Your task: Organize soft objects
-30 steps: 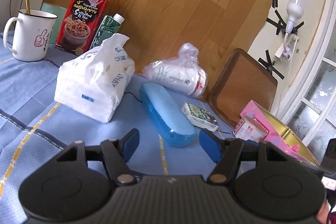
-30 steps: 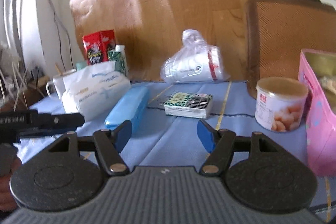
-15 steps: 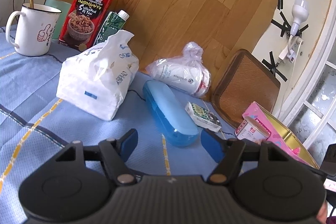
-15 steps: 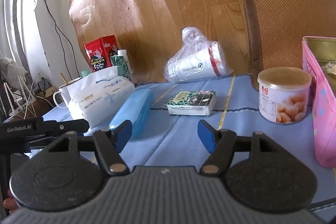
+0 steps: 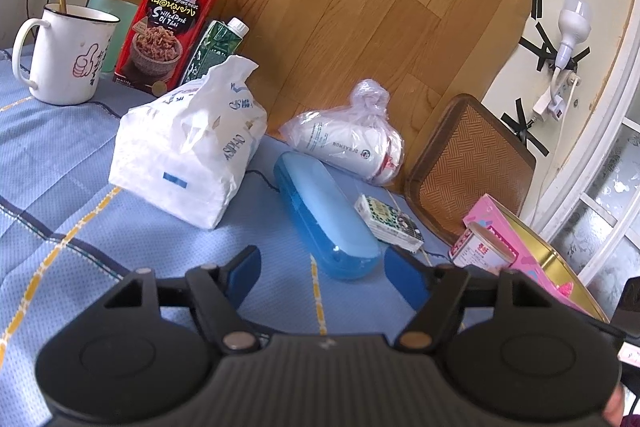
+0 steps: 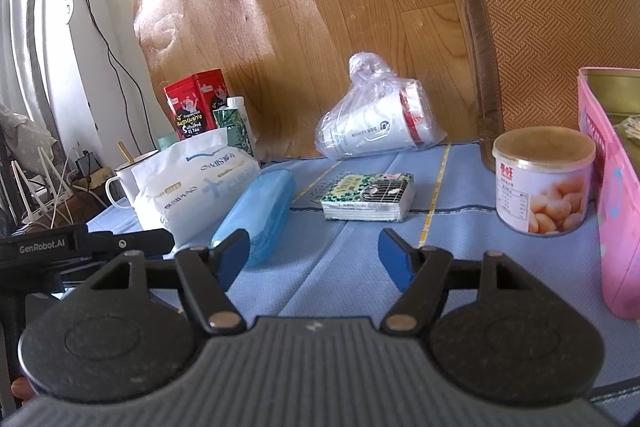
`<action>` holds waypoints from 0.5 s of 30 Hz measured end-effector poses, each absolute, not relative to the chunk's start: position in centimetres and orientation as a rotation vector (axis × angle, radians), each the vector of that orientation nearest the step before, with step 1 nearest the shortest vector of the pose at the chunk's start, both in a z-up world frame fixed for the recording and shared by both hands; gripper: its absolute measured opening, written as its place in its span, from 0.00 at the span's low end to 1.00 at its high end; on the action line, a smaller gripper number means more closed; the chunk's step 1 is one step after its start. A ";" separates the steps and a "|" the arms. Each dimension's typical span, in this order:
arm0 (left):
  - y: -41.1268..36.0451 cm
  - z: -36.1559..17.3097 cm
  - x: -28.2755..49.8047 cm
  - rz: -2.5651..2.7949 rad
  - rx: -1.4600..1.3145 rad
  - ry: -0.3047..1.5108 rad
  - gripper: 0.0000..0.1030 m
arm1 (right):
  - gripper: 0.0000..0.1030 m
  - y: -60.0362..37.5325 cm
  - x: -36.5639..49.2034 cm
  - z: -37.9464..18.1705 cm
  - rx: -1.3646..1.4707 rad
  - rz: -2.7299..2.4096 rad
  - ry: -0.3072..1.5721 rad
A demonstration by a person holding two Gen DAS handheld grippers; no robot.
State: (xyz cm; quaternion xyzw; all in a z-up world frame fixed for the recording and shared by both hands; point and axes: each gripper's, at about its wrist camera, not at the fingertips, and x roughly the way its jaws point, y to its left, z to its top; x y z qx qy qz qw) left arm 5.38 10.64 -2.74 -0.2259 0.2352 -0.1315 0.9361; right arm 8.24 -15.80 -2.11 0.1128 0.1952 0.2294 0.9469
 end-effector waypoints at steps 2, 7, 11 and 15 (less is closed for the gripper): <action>10.6 -2.7 5.4 -0.269 -0.461 0.480 0.68 | 0.72 -15.8 8.2 -2.1 0.230 0.467 0.397; 10.7 -2.8 5.4 -0.268 -0.462 0.478 0.71 | 0.72 -15.8 8.2 -2.1 0.230 0.466 0.397; 10.7 -2.8 5.4 -0.268 -0.463 0.479 0.71 | 0.72 -15.8 8.2 -2.1 0.230 0.465 0.397; 10.7 -2.8 5.4 -0.269 -0.465 0.480 0.71 | 0.72 -15.8 8.2 -2.1 0.231 0.464 0.396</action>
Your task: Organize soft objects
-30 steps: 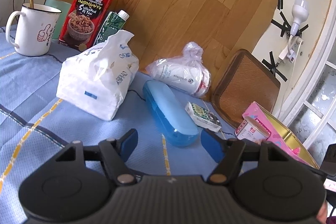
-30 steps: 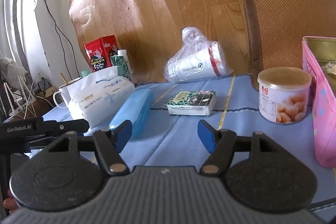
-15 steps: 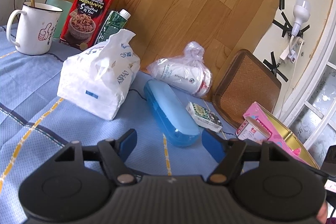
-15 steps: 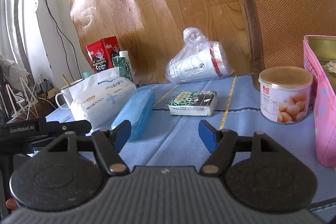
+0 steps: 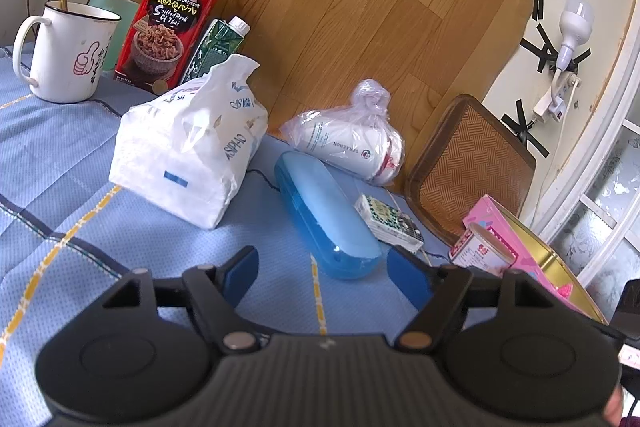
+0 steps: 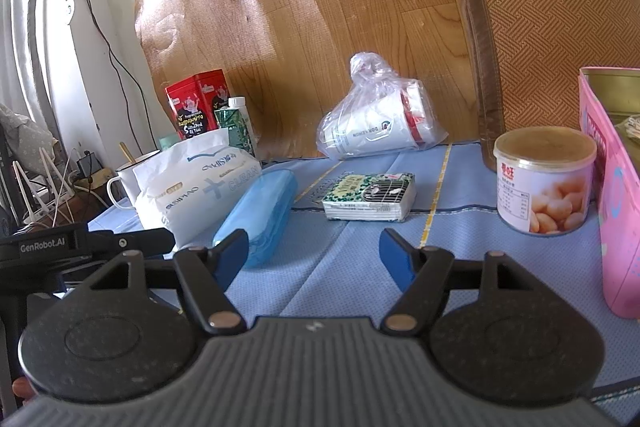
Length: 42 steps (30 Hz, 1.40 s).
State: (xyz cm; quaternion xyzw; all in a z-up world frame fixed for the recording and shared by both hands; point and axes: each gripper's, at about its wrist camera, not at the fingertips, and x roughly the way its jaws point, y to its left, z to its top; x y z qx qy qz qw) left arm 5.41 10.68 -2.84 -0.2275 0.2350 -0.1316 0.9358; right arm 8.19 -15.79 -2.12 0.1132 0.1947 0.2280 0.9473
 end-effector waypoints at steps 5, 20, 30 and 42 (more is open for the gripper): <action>10.7 -2.8 5.4 -0.269 -0.465 0.480 0.71 | 0.72 -15.8 8.2 -2.1 0.231 0.463 0.396; 10.7 -2.9 5.4 -0.270 -0.465 0.480 0.71 | 0.73 -15.8 8.2 -2.1 0.231 0.464 0.395; 10.8 -2.9 5.4 -0.269 -0.470 0.479 0.71 | 0.73 -15.6 8.0 -2.0 0.220 0.464 0.389; 11.8 -2.6 4.8 -0.258 -0.513 0.436 0.70 | 0.76 -8.6 11.9 0.3 -0.026 0.568 0.438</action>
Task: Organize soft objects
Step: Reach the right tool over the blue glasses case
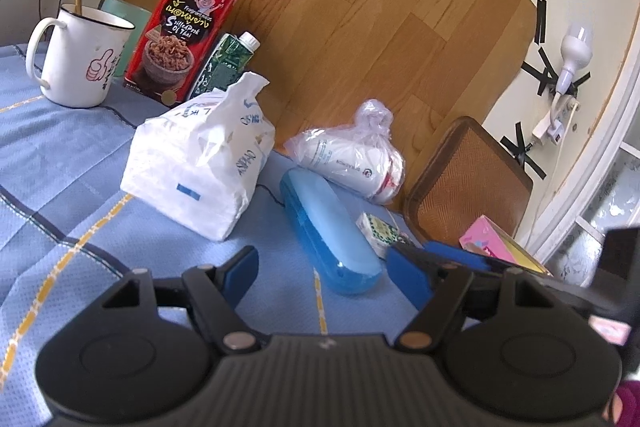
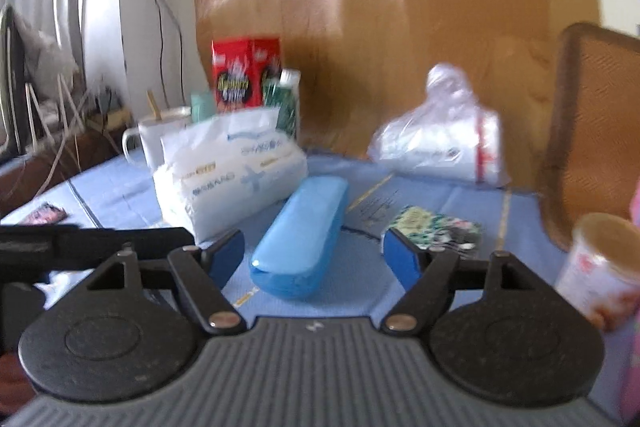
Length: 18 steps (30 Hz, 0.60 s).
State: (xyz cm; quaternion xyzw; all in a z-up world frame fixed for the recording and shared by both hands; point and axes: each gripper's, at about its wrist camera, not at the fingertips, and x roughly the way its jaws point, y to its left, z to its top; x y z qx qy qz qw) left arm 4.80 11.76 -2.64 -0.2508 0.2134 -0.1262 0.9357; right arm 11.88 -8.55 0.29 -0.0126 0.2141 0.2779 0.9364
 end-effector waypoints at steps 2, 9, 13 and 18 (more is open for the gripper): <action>12.0 -2.7 4.8 -0.224 -0.519 0.437 0.68 | 0.76 -7.4 13.1 0.0 -0.023 0.597 0.480; 13.3 -3.1 5.2 -0.229 -0.602 0.454 0.68 | 0.76 -7.0 16.3 -1.2 0.061 0.596 0.613; 13.5 -3.2 5.3 -0.202 -0.620 0.458 0.68 | 0.76 -6.3 16.5 -1.5 0.063 0.596 0.624; 13.8 -3.3 5.2 -0.197 -0.636 0.456 0.68 | 0.68 -5.8 16.4 -2.2 0.017 0.592 0.649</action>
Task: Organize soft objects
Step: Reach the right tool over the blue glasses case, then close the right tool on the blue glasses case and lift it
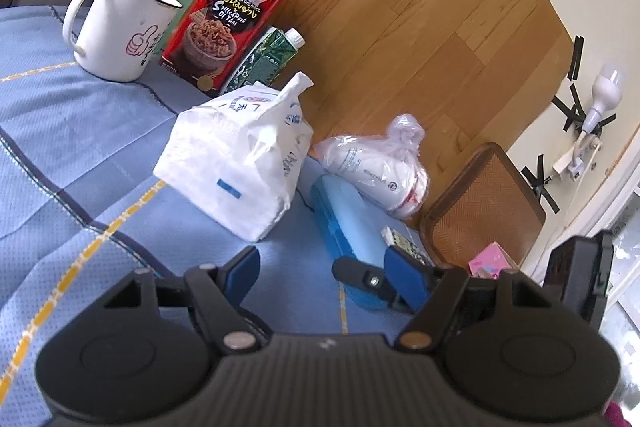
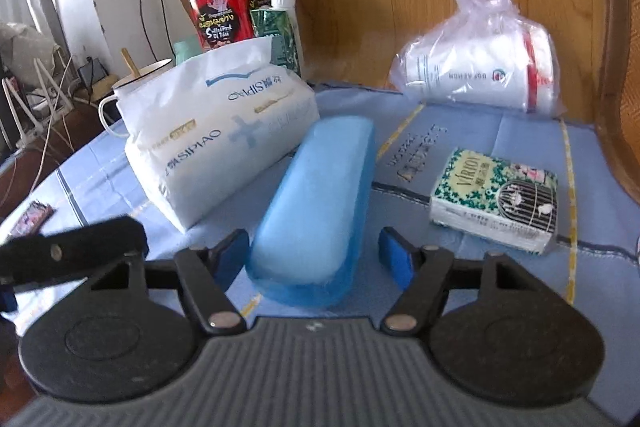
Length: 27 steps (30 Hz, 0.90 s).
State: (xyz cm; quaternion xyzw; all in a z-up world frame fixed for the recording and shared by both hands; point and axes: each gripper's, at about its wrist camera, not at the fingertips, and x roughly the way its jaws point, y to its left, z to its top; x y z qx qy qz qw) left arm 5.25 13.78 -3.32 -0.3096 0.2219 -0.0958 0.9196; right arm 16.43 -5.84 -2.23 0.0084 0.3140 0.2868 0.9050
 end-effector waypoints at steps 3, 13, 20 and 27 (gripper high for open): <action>13.4 -3.2 5.2 -0.192 -0.615 0.452 0.68 | 0.56 -5.8 16.0 -2.2 -0.035 0.584 0.633; 13.2 -3.3 5.5 -0.209 -0.612 0.470 0.70 | 0.56 -11.6 9.5 -1.8 -0.080 0.672 0.653; 10.6 -2.9 5.8 -0.319 -0.490 0.534 0.77 | 0.56 -19.9 2.6 -1.4 -0.143 0.640 0.665; 2.9 -1.6 6.5 -0.551 -0.444 0.603 0.78 | 0.66 -26.9 -1.0 -1.8 -0.119 0.388 0.616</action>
